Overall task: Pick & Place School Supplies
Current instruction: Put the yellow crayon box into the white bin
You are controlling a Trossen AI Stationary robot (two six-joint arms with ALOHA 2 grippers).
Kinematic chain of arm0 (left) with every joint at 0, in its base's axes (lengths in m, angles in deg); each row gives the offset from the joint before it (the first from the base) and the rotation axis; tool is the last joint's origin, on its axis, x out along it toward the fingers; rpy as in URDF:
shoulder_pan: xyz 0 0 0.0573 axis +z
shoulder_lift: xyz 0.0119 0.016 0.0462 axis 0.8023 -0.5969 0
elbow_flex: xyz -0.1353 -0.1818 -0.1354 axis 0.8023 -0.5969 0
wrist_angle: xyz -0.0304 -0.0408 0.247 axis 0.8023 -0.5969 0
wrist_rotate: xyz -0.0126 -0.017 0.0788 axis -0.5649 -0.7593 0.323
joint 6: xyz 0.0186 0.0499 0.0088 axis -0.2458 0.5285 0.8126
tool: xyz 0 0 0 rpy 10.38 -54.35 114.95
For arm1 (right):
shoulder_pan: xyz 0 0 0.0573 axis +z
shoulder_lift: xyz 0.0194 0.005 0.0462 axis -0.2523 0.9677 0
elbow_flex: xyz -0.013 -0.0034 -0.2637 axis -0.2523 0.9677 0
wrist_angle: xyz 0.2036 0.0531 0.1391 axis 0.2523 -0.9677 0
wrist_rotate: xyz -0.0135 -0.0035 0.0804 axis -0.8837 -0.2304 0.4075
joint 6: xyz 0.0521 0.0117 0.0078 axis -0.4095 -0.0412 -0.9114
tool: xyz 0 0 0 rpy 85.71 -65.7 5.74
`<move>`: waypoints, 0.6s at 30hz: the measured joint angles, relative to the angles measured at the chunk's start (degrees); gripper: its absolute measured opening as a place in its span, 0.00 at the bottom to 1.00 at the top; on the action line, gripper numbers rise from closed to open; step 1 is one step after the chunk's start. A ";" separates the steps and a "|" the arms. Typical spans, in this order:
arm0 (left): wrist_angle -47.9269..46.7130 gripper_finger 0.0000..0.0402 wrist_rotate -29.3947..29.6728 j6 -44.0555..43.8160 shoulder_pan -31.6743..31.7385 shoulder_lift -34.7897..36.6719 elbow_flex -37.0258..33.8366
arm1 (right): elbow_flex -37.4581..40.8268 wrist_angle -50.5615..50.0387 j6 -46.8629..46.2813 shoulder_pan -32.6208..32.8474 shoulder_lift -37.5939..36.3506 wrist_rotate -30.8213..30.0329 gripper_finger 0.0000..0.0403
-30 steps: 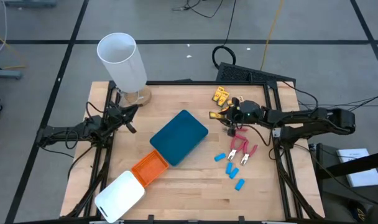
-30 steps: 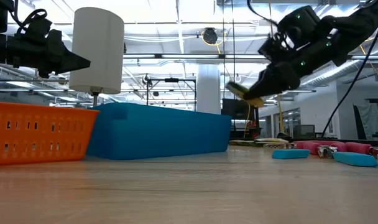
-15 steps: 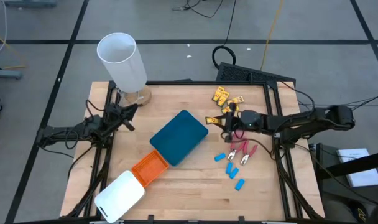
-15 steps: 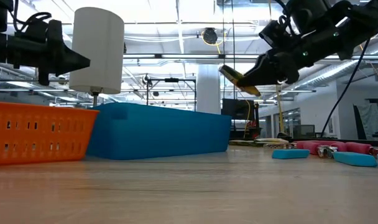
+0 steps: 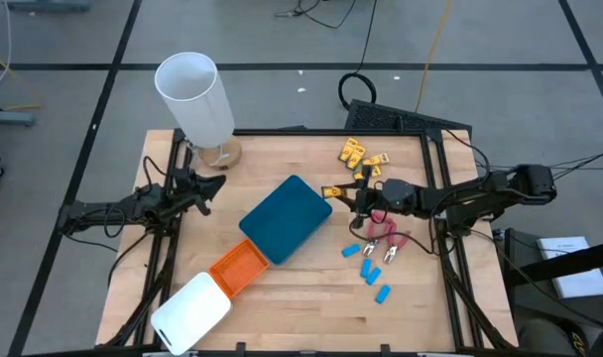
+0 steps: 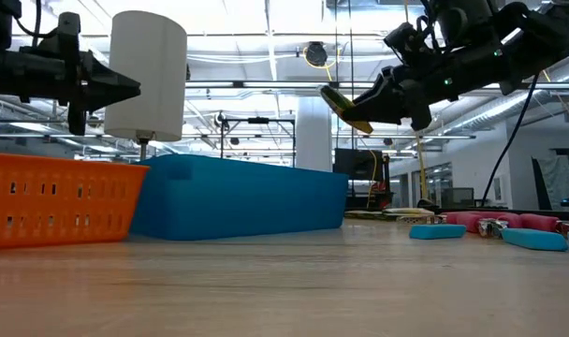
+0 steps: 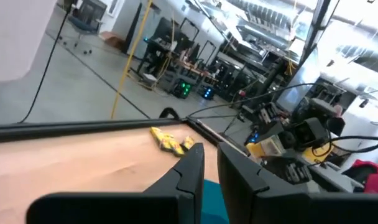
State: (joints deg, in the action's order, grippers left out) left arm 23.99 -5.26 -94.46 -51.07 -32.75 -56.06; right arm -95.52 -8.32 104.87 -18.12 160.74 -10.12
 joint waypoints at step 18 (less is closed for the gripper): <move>31.00 0.51 -6.09 -6.64 -3.08 -32.48 2.57 | 0.02 3.41 6.65 -0.02 0.13 -4.39 0.28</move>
State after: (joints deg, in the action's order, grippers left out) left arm 54.99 -11.35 -101.10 -54.15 -65.22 -53.49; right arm -95.50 -4.90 111.52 -18.14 160.87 -14.51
